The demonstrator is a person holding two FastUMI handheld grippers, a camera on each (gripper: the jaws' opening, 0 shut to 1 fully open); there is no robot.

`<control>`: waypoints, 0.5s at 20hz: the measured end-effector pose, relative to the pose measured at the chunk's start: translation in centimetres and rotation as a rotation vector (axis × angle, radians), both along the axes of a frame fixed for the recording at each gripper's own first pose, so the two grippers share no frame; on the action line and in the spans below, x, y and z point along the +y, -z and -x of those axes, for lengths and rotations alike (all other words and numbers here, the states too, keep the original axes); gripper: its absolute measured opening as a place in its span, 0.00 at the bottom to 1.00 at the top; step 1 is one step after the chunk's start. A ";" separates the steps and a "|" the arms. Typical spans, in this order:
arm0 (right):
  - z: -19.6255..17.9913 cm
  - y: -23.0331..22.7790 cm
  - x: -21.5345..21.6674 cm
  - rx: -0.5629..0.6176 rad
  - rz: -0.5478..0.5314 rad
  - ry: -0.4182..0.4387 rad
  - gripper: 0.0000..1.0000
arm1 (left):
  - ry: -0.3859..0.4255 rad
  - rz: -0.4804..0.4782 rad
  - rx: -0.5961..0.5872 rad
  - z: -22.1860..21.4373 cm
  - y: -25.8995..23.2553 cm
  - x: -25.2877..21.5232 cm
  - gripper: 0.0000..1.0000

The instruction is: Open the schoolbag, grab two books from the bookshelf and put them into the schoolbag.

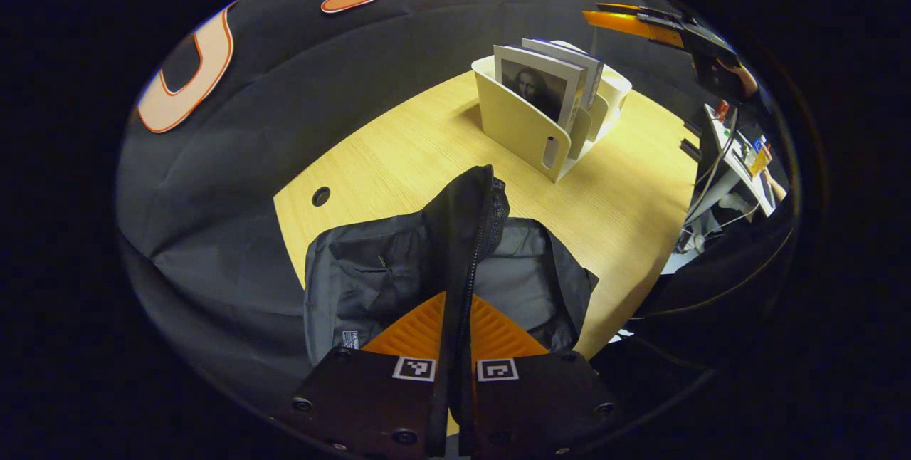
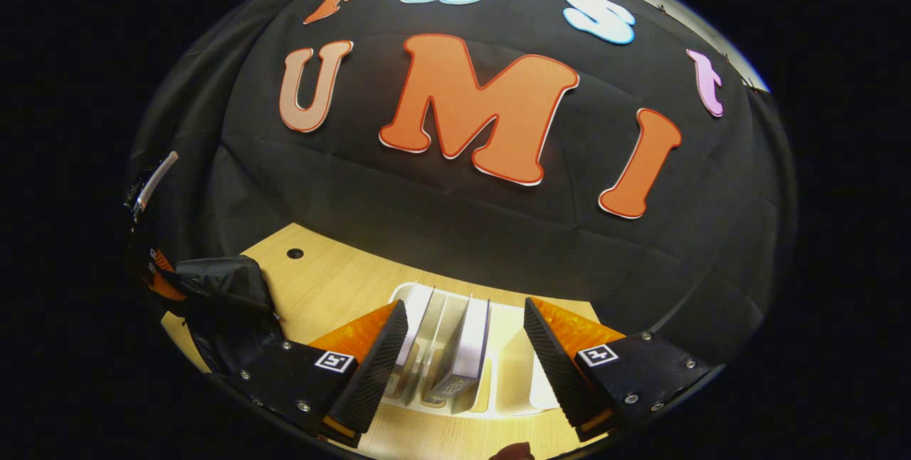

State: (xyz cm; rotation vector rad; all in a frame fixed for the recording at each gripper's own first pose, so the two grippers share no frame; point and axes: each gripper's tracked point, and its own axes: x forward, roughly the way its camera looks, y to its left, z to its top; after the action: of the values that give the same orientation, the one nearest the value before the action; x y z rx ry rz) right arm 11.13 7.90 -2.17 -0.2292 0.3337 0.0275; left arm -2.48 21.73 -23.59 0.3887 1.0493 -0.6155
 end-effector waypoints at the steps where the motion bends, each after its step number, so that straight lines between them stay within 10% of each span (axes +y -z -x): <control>1: -0.4 0.2 0.4 0.026 0.005 -0.006 0.98 | 0.003 0.016 0.023 0.1 0.0 0.0 0.07; 10: -4.4 2.9 3.4 0.279 0.001 -0.066 0.99 | 0.024 0.067 0.098 -2.7 -2.1 0.7 0.06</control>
State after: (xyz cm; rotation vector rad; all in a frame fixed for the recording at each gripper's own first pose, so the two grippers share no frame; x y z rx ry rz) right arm 15.49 11.32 -5.05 -0.2380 0.6036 0.1250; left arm 0.25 22.43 -21.51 0.3153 1.1158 -0.6948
